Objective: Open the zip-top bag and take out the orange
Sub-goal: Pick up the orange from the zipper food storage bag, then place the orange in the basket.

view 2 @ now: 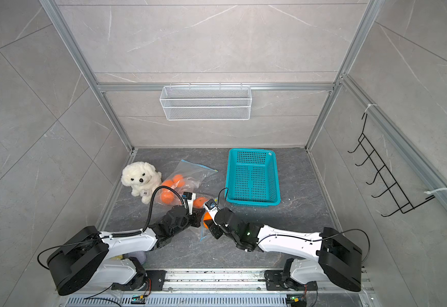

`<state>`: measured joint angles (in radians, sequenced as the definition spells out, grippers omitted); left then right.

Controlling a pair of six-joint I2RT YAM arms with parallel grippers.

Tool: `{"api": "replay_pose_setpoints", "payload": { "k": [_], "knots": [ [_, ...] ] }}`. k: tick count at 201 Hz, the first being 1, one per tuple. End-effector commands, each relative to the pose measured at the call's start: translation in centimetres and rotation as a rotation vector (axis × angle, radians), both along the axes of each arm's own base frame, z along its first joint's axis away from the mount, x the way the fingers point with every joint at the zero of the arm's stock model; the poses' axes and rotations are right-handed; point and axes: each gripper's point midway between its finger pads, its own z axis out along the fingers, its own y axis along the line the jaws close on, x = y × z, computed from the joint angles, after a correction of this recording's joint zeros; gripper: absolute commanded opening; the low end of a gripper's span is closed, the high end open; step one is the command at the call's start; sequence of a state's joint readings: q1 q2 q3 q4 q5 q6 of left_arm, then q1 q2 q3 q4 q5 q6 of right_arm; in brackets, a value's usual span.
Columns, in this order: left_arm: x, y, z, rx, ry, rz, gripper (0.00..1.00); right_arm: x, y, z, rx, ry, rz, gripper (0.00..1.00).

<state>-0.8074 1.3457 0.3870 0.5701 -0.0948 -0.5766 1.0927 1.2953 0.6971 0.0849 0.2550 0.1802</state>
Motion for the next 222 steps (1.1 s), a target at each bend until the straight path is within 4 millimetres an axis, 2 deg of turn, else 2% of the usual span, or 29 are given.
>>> {"api": "replay_pose_setpoints", "payload": {
  "k": [1,31,49,68,86,106,129,159,222],
  "knots": [
    [0.9,-1.3,2.2,-0.068,-0.048,-0.007,0.00,0.5,-1.4,2.2,-0.009,-0.057,-0.042,0.30],
    [0.9,-1.9,2.1,-0.086,-0.039,-0.027,0.00,2.1,-3.2,4.8,-0.019,-0.100,-0.113,0.30],
    [0.8,-1.9,2.3,-0.099,-0.040,-0.031,0.00,4.8,-5.8,5.6,-0.050,-0.097,-0.237,0.30],
    [0.6,-2.0,2.7,-0.114,-0.045,-0.040,0.00,7.9,-8.9,5.2,-0.099,-0.036,-0.363,0.31],
    [0.5,-1.9,2.9,-0.118,-0.050,-0.041,0.00,10.4,-10.7,5.1,-0.134,-0.013,-0.445,0.31],
    [0.3,-1.8,3.1,-0.114,-0.054,-0.045,0.00,12.8,-12.1,3.7,-0.212,0.060,-0.510,0.31],
    [0.2,-1.6,3.2,-0.114,-0.057,-0.046,0.00,14.7,-12.1,1.6,-0.301,0.137,-0.524,0.31],
    [-0.1,-1.5,3.2,-0.114,-0.057,-0.052,0.00,16.0,-12.0,-0.9,-0.367,0.195,-0.538,0.36],
    [-0.8,-1.6,3.9,-0.149,-0.067,-0.081,0.00,17.2,-12.2,-6.6,-0.406,0.366,-0.511,0.38]
  ]
}}
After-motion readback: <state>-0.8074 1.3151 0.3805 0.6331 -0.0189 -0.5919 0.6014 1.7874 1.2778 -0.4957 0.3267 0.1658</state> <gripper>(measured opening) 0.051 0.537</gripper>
